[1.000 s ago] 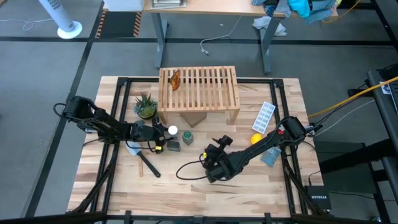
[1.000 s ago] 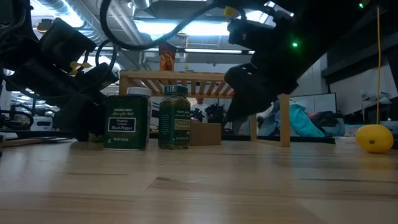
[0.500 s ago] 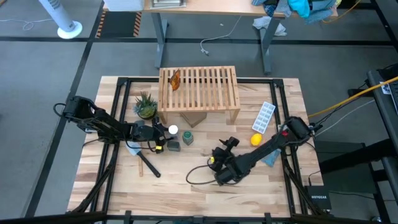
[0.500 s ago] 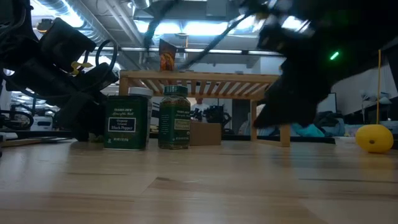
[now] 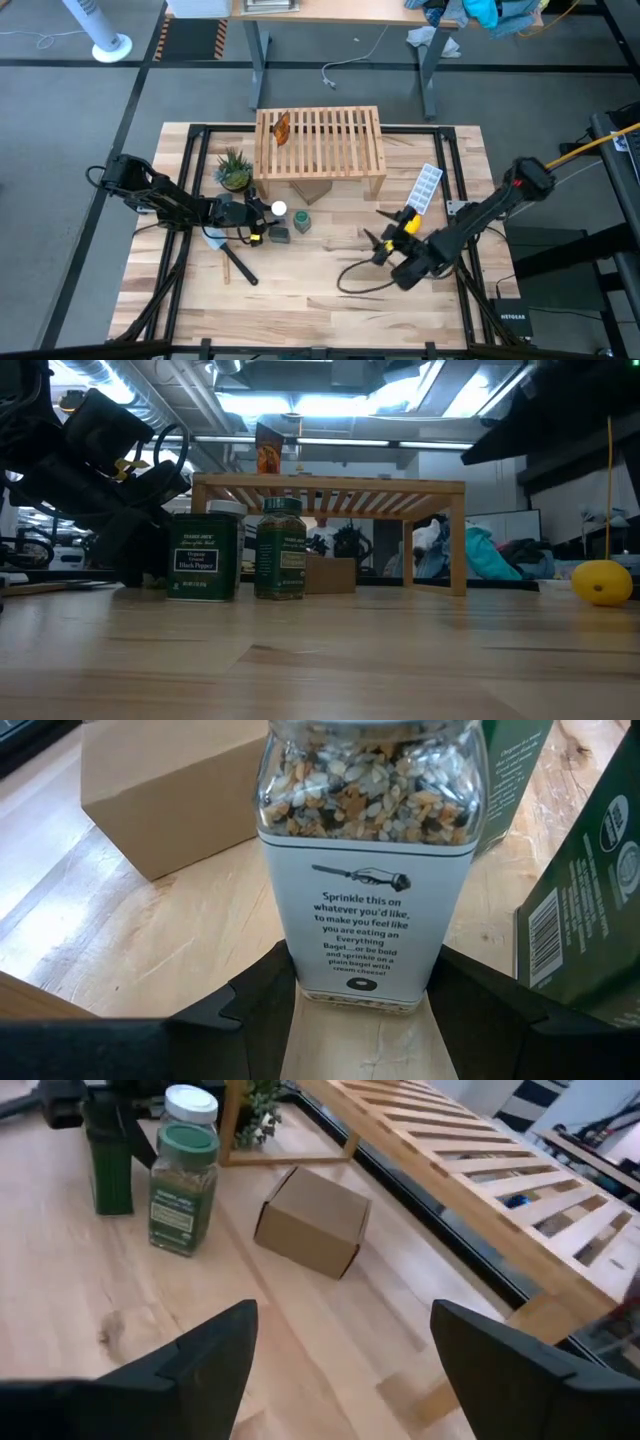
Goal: Shelf spices
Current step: Remove the white seasoning bottle from the shelf to the table
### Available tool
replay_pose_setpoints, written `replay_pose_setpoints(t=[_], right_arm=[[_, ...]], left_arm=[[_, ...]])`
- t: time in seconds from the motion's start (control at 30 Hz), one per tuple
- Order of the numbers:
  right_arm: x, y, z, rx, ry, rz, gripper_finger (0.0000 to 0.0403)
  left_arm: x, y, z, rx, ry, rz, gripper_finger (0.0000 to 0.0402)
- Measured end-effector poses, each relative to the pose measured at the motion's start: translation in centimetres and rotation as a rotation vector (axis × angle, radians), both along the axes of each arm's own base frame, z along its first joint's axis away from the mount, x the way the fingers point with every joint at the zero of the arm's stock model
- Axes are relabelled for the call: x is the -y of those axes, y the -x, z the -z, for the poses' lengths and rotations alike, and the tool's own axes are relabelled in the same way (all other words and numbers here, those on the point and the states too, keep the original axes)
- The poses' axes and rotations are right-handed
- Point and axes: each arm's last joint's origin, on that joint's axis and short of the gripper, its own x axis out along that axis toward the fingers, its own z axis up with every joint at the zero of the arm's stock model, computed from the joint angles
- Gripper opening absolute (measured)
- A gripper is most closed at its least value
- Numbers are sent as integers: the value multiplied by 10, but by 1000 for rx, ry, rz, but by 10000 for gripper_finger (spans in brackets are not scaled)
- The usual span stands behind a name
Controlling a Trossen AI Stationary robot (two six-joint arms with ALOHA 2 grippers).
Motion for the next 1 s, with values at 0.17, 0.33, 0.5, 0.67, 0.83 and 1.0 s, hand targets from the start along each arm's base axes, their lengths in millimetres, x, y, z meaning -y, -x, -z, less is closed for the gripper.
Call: replay_pose_setpoints(t=[0.17,0.33,0.5,0.67,0.83,1.0], right_arm=[[25,17,18,118,-129,-74,303],[42,26,37,246,-225,-272,303],[58,34,43,344,-231,-442,303],[81,40,55,340,-227,-423,303],[97,48,69,299,-279,-405,303],[105,50,74,266,-283,-379,303]], left_arm=[[0,0,0,0,-5,0,200],[0,0,0,1,-7,0,200],[0,0,0,1,-7,0,200],[0,0,0,2,-8,0,200],[0,0,0,2,-8,0,200],[0,0,0,3,-7,0,200]])
